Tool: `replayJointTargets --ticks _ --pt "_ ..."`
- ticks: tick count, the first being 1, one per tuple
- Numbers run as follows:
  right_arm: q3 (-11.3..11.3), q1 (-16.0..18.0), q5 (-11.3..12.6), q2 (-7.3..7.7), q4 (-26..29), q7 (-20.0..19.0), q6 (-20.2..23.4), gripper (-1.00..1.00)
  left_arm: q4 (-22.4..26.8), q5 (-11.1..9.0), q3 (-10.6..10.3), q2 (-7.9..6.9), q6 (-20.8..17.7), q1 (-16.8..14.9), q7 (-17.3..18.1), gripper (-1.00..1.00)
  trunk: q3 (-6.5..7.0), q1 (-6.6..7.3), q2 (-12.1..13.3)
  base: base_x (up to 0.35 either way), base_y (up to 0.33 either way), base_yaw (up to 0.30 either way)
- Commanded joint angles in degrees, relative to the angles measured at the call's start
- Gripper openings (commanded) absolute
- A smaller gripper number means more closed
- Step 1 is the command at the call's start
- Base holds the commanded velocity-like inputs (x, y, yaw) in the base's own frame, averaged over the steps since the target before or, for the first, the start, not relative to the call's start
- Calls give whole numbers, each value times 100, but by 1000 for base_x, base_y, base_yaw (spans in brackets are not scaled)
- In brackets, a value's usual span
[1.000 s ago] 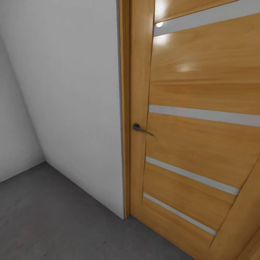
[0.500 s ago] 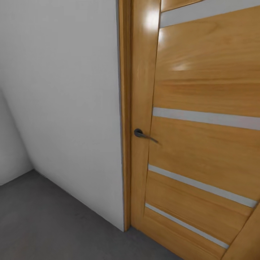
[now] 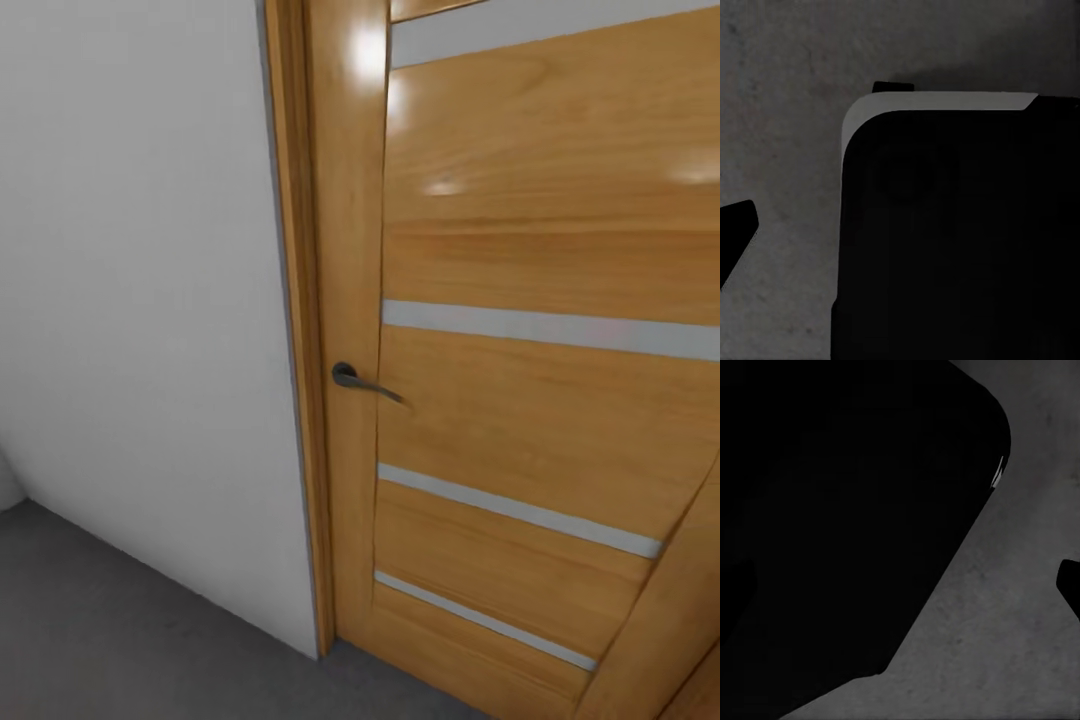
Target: Move the two storage containers from the living room to the garage. In the garage, place one container on the floor and stack the other container on top of it (either order is fine).
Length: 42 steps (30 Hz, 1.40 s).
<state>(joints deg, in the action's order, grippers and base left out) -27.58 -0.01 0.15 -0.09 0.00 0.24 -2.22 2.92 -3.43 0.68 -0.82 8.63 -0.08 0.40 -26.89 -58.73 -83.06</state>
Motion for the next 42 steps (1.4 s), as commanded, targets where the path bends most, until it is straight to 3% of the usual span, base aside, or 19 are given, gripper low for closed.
replayJointTargets --ticks 1,30,42 --pt "-11 1 2 0 0 3 -16 100 -2 -35 2 1 16 -1 4 100 -4 0 -2 2 0 -251" --pt "-11 1 2 0 0 3 -16 100 -2 -41 2 -4 11 -1 4 100 -4 0 -2 5 2 -248" --pt "-11 1 20 0 0 3 -16 100 -2 -39 1 3 14 -1 7 100 -4 0 -2 191 114 -27"
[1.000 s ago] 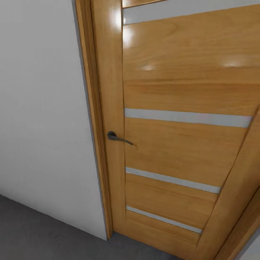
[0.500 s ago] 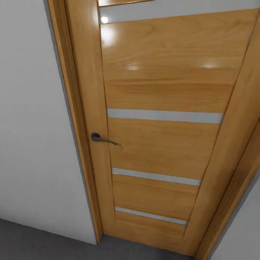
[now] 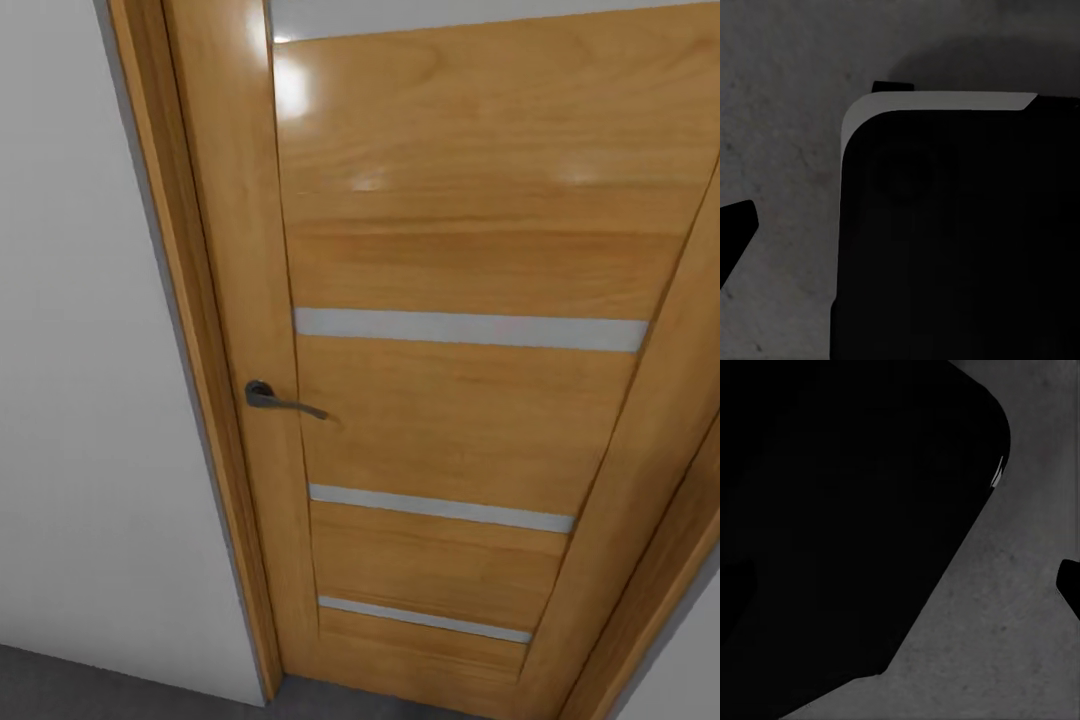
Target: Move the two storage containers from the living room to the garage. In the garage, place one container on the floor and stack the other container on top of it (either order is fine).
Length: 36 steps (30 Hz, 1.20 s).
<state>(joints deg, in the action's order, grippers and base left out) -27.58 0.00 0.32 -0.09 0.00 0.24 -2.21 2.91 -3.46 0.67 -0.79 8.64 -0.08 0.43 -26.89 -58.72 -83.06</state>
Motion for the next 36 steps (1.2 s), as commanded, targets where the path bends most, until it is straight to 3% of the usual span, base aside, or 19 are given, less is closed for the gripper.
replayJointTargets --ticks 1,16,36 --pt "-11 0 13 0 0 3 -17 100 -1 -35 3 0 14 -1 3 100 -4 -1 -2 52 17 -32" --pt "-11 0 47 0 0 3 -17 100 -1 -33 2 0 15 -1 1 100 -4 -1 -2 6 2 -205" --pt "-11 0 47 0 0 3 -17 100 -1 -33 4 0 15 -1 1 100 -4 -1 -2 11 34 -15"
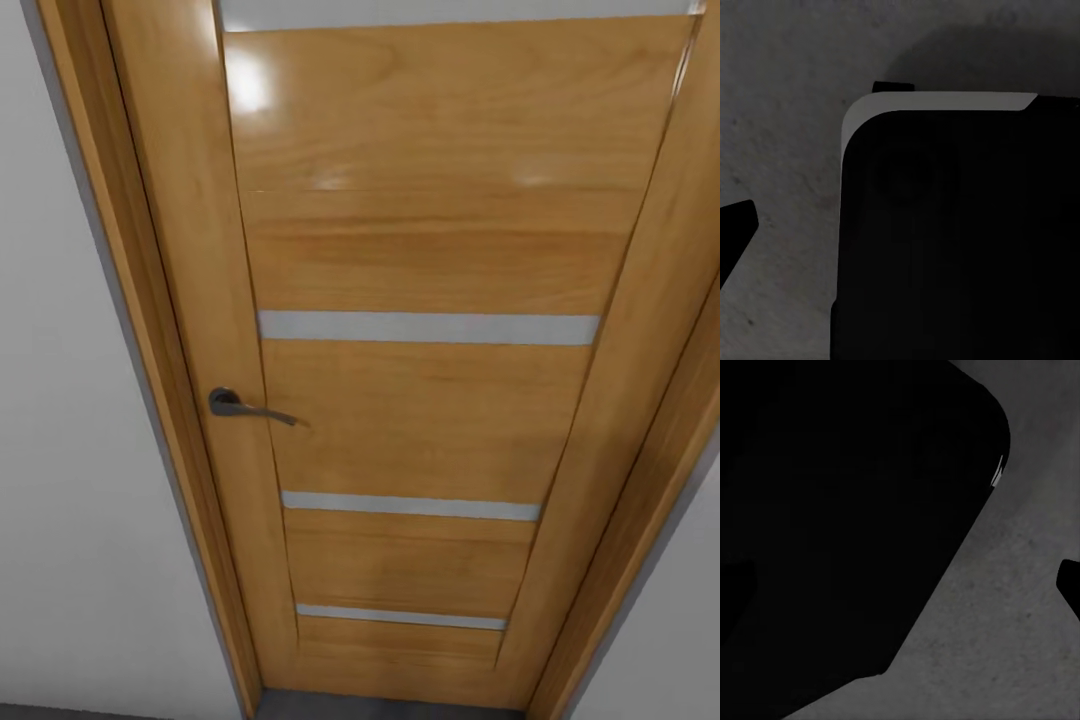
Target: Move the two storage containers from the living room to the garage. In the garage, place one container on the floor and stack the other container on top of it (either order is fine).
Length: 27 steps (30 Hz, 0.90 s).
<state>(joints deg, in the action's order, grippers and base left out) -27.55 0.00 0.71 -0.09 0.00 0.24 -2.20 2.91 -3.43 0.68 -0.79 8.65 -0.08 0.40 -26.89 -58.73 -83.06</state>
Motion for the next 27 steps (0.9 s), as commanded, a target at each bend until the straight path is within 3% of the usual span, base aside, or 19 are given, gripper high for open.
replayJointTargets --ticks 1,10,27 --pt "-14 0 8 0 0 3 -17 100 -1 -35 2 0 14 -1 4 100 -4 0 -2 6 2 0" --pt "-14 0 8 0 0 3 -17 100 -1 -44 2 0 14 -1 4 100 -4 0 -2 149 0 0" --pt "-14 0 8 0 0 3 -15 100 -1 -38 2 0 14 -1 4 100 -4 0 -2 9 0 0"
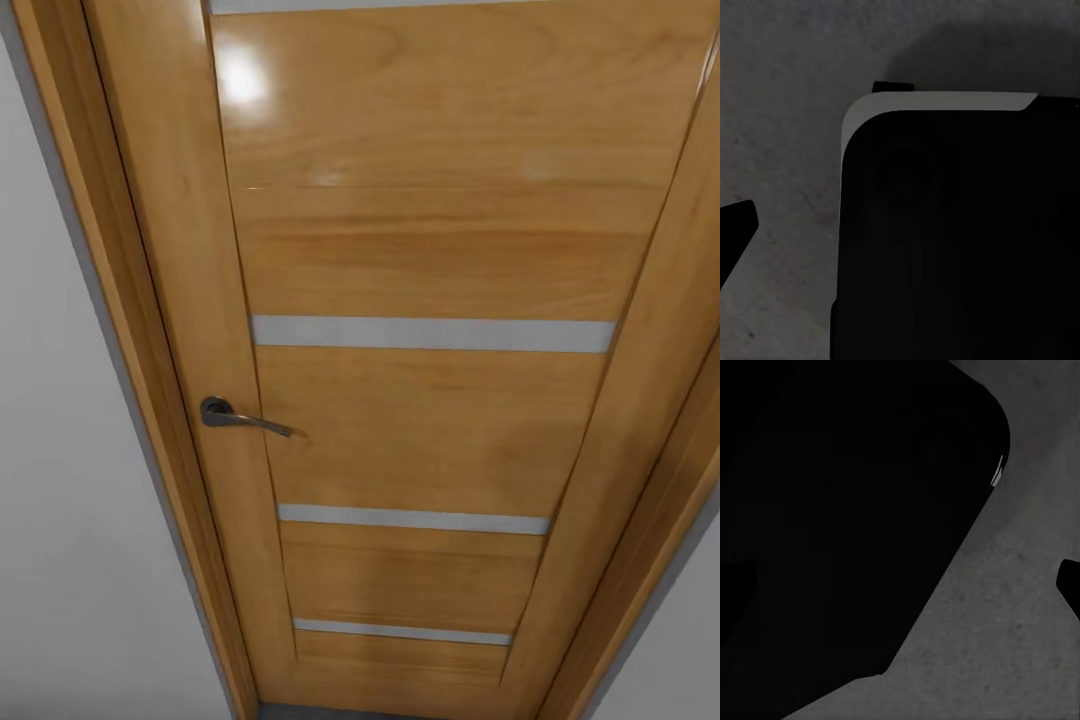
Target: Move the two storage containers from the living room to the garage. In the garage, place one container on the floor and stack the other container on top of it (either order is fine).
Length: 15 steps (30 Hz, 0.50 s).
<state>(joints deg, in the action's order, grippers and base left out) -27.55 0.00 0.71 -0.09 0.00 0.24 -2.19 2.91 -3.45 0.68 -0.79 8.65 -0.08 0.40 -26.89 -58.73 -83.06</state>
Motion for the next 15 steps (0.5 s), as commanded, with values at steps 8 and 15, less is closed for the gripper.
replayJointTargets --ticks 8,15 --pt "-14 0 8 0 0 3 -15 100 -1 -36 2 0 14 -1 4 100 -4 0 -2 0 0 0" --pt "-14 0 8 0 0 3 -10 100 -1 -35 2 0 14 -1 4 100 -4 0 -2 0 0 0"
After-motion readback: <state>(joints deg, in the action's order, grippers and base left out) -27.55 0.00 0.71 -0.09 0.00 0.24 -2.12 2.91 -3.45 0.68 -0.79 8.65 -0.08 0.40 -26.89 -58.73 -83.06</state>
